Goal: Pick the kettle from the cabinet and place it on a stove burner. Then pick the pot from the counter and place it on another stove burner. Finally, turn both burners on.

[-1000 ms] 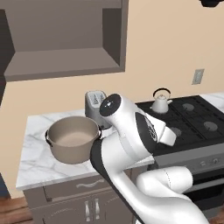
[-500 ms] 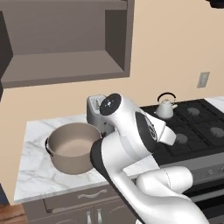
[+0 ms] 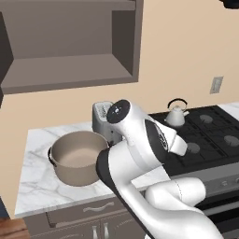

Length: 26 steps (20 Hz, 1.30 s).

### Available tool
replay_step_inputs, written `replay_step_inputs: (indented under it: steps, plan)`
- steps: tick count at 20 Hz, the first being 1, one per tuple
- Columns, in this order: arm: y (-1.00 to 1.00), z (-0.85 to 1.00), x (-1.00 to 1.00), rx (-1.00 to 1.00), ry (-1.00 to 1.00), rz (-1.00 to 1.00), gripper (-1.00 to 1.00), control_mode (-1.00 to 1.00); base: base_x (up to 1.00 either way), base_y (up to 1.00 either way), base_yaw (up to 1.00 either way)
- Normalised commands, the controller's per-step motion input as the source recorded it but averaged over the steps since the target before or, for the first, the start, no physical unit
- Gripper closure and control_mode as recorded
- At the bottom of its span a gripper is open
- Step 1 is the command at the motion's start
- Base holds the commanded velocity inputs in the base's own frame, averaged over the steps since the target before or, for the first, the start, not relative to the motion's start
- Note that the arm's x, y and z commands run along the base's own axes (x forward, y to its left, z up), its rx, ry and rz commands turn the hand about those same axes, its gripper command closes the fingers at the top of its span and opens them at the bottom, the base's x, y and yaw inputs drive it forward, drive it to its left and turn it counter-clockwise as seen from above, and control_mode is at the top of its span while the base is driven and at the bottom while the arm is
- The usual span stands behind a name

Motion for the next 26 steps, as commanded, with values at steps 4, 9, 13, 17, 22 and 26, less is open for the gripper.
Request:
replay_step_inputs:
  steps: [4,9,13,17,22,26]
  plan:
    - [0.21,-0.09,0.0,0.11,0.04,0.06,-1.0,-1.0,0.0,0.0,0.0]
    - [0.24,-0.17,0.01,0.13,0.04,0.06,-1.0,-1.0,0.0,0.0,0.0]
    - [0.26,-0.14,0.12,0.11,0.04,0.03,-1.0,-1.0,0.0,0.0,0.0]
    - [0.24,-0.15,0.23,0.09,0.08,0.02,-1.0,-1.0,0.0,0.0,0.0]
    - [0.23,-0.16,0.25,0.11,0.1,0.03,-1.0,-1.0,0.0,0.0,0.0]
    - [0.3,-0.22,0.18,0.13,0.07,0.04,-1.0,-1.0,0.0,0.0,0.0]
